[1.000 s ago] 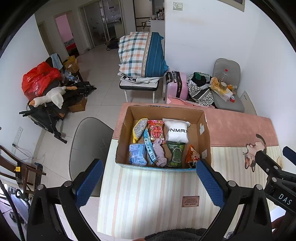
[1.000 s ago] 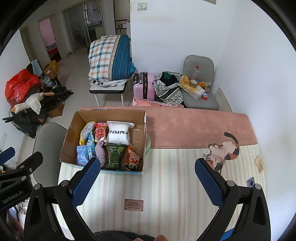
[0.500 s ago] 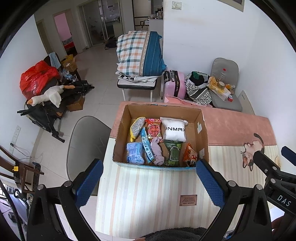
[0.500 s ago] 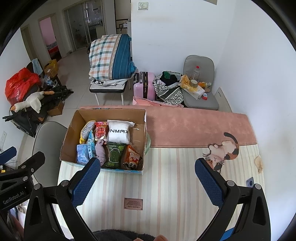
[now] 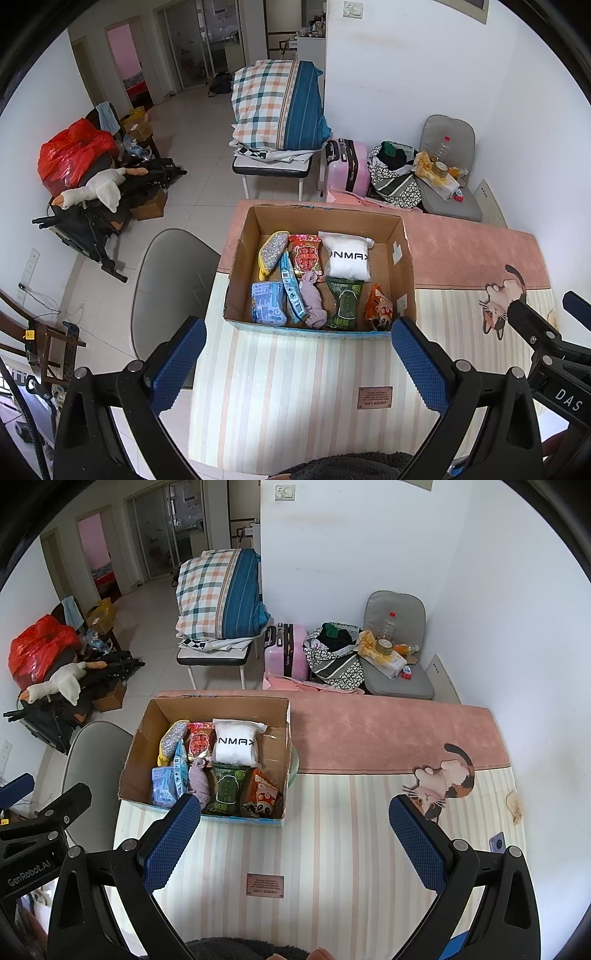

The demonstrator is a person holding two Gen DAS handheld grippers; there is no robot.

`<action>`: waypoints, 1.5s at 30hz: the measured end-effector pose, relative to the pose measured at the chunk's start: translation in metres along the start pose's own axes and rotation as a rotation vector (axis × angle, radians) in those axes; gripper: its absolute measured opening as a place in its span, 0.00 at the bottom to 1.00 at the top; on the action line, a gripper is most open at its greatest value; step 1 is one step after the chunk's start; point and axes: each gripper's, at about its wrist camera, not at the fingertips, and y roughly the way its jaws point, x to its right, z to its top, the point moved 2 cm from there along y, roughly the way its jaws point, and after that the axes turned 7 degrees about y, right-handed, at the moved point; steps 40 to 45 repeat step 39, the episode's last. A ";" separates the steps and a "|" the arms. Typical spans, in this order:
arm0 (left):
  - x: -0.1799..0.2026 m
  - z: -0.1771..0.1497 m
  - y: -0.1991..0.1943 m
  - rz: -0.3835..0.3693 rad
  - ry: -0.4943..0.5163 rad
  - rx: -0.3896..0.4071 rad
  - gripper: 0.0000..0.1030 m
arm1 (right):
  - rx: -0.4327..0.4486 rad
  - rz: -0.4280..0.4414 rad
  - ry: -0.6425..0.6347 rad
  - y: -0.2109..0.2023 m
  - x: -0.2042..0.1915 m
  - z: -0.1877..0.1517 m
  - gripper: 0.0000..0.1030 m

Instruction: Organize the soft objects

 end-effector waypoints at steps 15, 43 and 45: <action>-0.001 -0.001 0.000 -0.005 -0.004 -0.002 1.00 | 0.001 0.002 -0.002 -0.002 0.001 0.000 1.00; -0.007 0.005 -0.010 0.004 -0.014 0.032 1.00 | 0.022 -0.001 -0.001 -0.019 -0.004 0.005 1.00; -0.007 0.005 -0.010 0.004 -0.014 0.032 1.00 | 0.022 -0.001 -0.001 -0.019 -0.004 0.005 1.00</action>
